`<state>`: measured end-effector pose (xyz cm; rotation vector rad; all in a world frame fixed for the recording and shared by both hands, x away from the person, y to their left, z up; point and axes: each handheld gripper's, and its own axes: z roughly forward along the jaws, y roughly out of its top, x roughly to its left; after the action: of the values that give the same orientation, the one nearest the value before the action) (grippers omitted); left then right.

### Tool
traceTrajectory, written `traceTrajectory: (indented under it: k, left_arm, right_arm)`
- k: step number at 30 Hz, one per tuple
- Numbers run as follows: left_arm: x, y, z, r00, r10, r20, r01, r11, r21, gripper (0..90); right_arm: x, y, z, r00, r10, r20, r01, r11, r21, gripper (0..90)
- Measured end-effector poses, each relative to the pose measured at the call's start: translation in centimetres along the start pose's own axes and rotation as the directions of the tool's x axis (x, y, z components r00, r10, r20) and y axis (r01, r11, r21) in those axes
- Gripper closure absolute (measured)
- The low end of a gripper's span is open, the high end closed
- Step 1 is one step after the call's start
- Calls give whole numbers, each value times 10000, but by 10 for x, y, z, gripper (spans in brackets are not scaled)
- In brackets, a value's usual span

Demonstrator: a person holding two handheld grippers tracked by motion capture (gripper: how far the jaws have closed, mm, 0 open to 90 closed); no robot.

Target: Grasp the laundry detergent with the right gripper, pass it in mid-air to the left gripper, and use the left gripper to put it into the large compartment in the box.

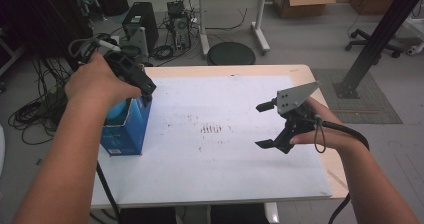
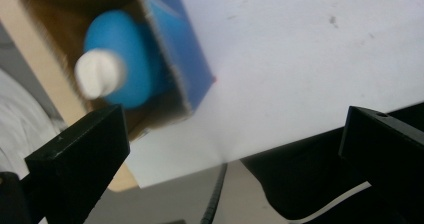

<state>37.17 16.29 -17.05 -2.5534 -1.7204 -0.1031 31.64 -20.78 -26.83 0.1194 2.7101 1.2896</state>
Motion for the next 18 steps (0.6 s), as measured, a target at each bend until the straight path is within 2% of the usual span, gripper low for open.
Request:
traceTrajectory:
  k: [2, 4, 7, 9, 10, 11, 13, 15, 17, 18]
  left_arm:
    - [-14, 2, -1, 9980, 626, 1, -626, 9980, -98, 2]
    - [-28, 3, -1, 9914, 1308, 104, -1305, 9911, -250, 2]
    - [-46, 3, 0, 9765, 2134, 293, -2124, 9766, -341, 2]
    - [-56, 3, 2, 9658, 2569, 363, -2554, 9660, -406, 2]
    - [-59, 2, 2, 9623, 2688, 407, -2669, 9626, -469, 2]
    - [-64, 2, 3, 9546, 2945, 455, -2920, 9548, -550, 2]
    - [-70, 1, 6, 9331, 3530, 682, -3490, 9350, -635, 2]
    - [-75, -1, 9, 9127, 3963, 995, -3901, 9176, -767, 2]
    - [-80, -3, 12, 8940, 4362, 1022, -4289, 8992, -860, 2]
    - [-82, -4, 14, 8862, 4502, 1093, -4426, 8925, -869, 2]
  right_arm:
    - [-1, 2, -2, 10000, -59, -4, 59, 9998, 197, 14]
    - [0, 4, -4, 9999, -151, -66, 154, 9992, 361, 15]
    - [0, 7, -9, 9996, -282, -56, 285, 9970, 716, 15]
    - [0, 10, -12, 9995, -313, -38, 316, 9951, 938, 15]
    - [0, 12, -13, 9995, -318, -40, 321, 9934, 1106, 16]
    - [0, 13, -14, 9994, -352, -40, 354, 9913, 1266, 19]
    - [1, 17, -19, 9987, -500, -13, 496, 9852, 1641, 20]
    - [1, 21, -22, 9985, -538, -70, 541, 9789, 1971, 20]
    - [-1, 24, -24, 9981, -611, -60, 609, 9708, 2320, 20]
    - [-3, 25, -24, 9982, -598, -68, 596, 9671, 2474, 20]
